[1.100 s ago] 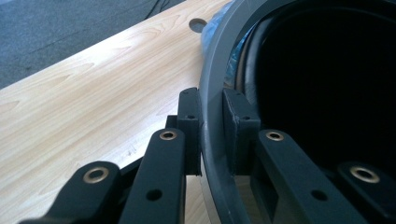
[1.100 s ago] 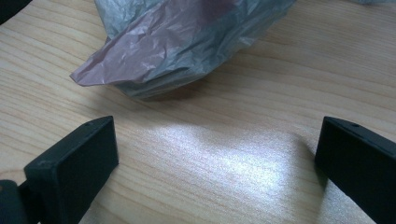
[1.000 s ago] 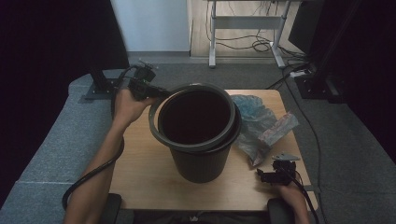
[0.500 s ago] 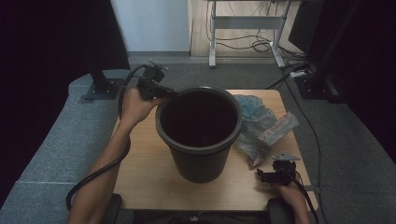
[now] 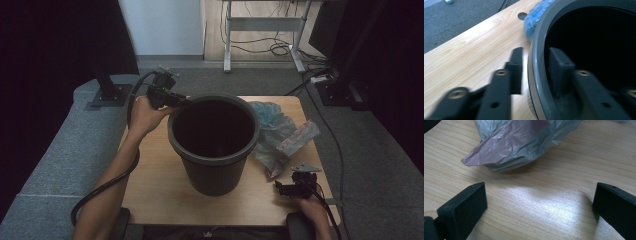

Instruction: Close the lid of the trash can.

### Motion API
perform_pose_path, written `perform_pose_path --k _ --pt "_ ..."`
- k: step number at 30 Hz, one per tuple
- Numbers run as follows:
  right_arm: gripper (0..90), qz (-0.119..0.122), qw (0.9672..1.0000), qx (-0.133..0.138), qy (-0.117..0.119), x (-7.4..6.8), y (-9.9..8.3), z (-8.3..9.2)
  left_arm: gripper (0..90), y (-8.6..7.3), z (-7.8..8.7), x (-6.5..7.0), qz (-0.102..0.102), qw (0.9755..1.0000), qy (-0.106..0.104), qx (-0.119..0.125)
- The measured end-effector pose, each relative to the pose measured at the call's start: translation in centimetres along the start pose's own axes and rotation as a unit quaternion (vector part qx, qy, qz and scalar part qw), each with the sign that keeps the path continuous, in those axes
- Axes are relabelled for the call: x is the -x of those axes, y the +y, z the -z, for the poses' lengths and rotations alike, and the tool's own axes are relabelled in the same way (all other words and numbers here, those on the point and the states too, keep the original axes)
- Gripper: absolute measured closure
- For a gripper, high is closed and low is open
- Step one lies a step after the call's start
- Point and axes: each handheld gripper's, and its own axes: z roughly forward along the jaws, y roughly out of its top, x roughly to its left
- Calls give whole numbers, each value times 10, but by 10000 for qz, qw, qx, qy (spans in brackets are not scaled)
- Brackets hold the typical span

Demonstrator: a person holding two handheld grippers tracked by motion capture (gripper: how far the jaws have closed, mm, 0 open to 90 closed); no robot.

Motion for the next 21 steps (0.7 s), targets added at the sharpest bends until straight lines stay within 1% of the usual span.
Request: perform_pose_path --k 2,3,4,6,8,9,11,12,14,17,19,21 --pt "0 0 10000 -1 0 0 0 0 494 -1 3 -2 -8 10000 3 61" --pt "0 -1 10000 -1 1 0 0 0 465 -1 5 -3 -14 9999 -30 120" --pt "0 -1 10000 0 -1 0 0 0 414 -1 6 -4 -26 9998 -74 178" --pt "0 -1 10000 0 -1 0 0 0 330 -3 10 -5 -84 9997 -107 198" --pt "0 0 10000 0 -1 0 0 0 245 -4 13 -5 -213 9996 -35 178" --pt "0 0 10000 0 0 0 0 0 219 -5 14 -5 -264 9995 7 177" --pt "0 -1 10000 -1 -1 0 0 0 163 -7 18 -5 -308 9994 69 171" --pt "0 -1 10000 0 -1 0 0 0 144 -9 19 -6 -331 9992 101 178" --pt "0 0 10000 0 -1 0 0 0 136 -12 22 -7 -418 9989 125 143" --pt "0 0 10000 0 -3 0 0 0 112 -16 27 -10 -397 9990 145 139" --pt "0 1 10000 0 -3 0 0 0 100 -19 30 -12 -450 9986 232 144" --pt "0 0 10000 0 -1 0 0 0 82 -22 34 -14 -452 9985 267 149"
